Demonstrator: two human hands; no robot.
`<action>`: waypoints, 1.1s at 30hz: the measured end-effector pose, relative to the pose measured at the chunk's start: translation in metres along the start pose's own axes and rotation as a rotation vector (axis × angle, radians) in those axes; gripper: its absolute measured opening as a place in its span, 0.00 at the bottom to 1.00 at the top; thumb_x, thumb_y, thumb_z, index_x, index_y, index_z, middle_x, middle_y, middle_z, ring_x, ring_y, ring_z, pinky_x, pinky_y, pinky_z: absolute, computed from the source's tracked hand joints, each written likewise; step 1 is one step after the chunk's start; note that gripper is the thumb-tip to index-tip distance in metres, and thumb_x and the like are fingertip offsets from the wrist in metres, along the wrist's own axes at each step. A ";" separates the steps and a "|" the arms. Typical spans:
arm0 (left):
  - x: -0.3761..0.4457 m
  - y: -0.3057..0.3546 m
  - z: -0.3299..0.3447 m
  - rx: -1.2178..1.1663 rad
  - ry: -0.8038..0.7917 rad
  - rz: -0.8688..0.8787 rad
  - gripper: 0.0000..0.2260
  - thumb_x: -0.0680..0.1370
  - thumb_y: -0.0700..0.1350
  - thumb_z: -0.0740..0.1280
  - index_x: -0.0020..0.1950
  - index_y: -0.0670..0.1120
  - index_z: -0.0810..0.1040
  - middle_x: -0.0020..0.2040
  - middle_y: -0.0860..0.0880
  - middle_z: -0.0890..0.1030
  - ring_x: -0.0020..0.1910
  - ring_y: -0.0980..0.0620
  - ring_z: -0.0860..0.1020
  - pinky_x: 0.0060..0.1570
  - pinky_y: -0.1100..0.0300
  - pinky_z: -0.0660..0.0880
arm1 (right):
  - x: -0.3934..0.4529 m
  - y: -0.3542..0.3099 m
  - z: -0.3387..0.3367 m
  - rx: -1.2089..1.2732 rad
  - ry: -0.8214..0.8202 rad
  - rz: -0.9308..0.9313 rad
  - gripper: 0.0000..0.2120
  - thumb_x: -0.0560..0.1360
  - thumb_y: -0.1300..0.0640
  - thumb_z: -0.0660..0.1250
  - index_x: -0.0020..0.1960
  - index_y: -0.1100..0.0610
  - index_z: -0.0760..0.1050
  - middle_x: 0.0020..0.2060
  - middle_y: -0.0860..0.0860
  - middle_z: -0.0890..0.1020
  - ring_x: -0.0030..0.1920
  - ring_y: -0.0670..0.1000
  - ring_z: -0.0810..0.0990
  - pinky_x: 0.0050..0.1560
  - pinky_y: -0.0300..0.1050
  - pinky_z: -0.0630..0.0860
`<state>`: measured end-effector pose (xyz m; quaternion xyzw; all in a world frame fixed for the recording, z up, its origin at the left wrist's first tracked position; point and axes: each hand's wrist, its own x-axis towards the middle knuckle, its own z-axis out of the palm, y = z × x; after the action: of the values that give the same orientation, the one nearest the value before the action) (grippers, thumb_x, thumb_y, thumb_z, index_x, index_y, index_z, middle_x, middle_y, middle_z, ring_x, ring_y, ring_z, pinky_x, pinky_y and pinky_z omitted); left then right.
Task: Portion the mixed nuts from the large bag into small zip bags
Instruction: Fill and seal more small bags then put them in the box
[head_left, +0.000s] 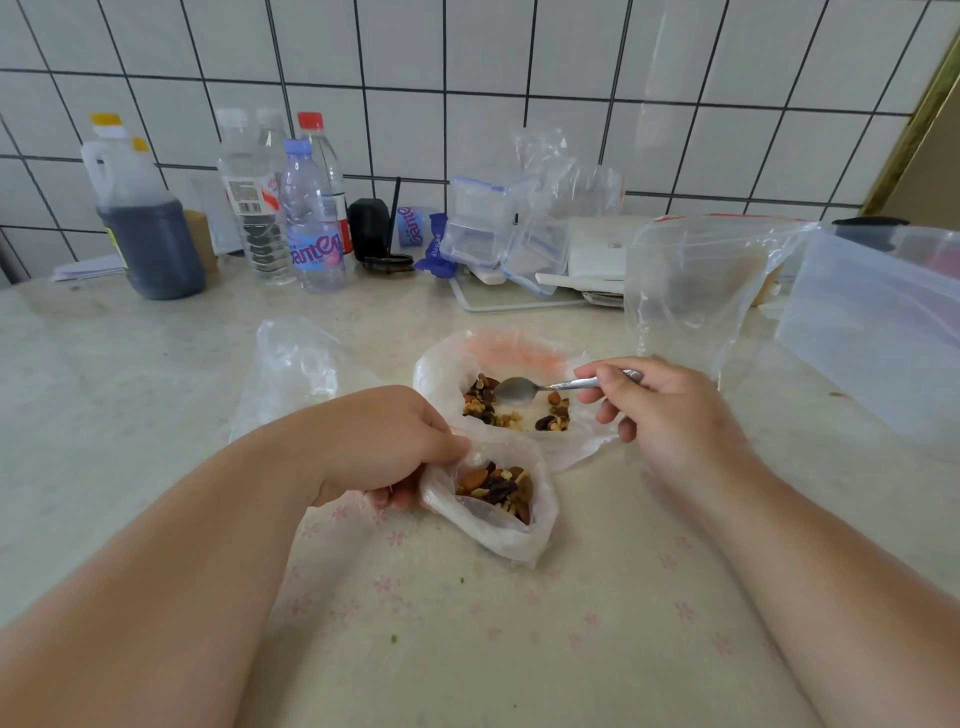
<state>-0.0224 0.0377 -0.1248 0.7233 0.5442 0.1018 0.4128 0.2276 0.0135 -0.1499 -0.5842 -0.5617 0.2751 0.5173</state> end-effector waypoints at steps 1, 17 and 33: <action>0.000 0.000 0.000 0.001 0.000 -0.007 0.20 0.83 0.50 0.66 0.32 0.48 0.83 0.28 0.47 0.80 0.24 0.52 0.73 0.25 0.63 0.71 | 0.000 0.000 -0.001 0.036 -0.003 0.007 0.12 0.81 0.55 0.64 0.46 0.47 0.85 0.38 0.44 0.85 0.33 0.40 0.76 0.39 0.40 0.71; 0.001 0.000 0.003 0.016 0.004 0.001 0.21 0.84 0.50 0.65 0.31 0.47 0.79 0.27 0.46 0.78 0.24 0.51 0.73 0.25 0.63 0.70 | 0.001 -0.002 0.002 0.333 -0.091 0.242 0.10 0.79 0.64 0.63 0.46 0.64 0.83 0.32 0.55 0.83 0.30 0.46 0.78 0.29 0.37 0.74; 0.000 0.001 0.000 -0.038 0.031 0.030 0.17 0.81 0.50 0.67 0.39 0.41 0.83 0.29 0.43 0.78 0.26 0.49 0.72 0.27 0.62 0.70 | 0.005 -0.011 -0.015 0.633 -0.053 0.358 0.18 0.80 0.60 0.62 0.35 0.59 0.84 0.28 0.53 0.79 0.25 0.46 0.75 0.24 0.37 0.71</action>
<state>-0.0217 0.0375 -0.1239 0.7219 0.5374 0.1293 0.4164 0.2380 0.0118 -0.1345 -0.4767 -0.3507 0.5365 0.6016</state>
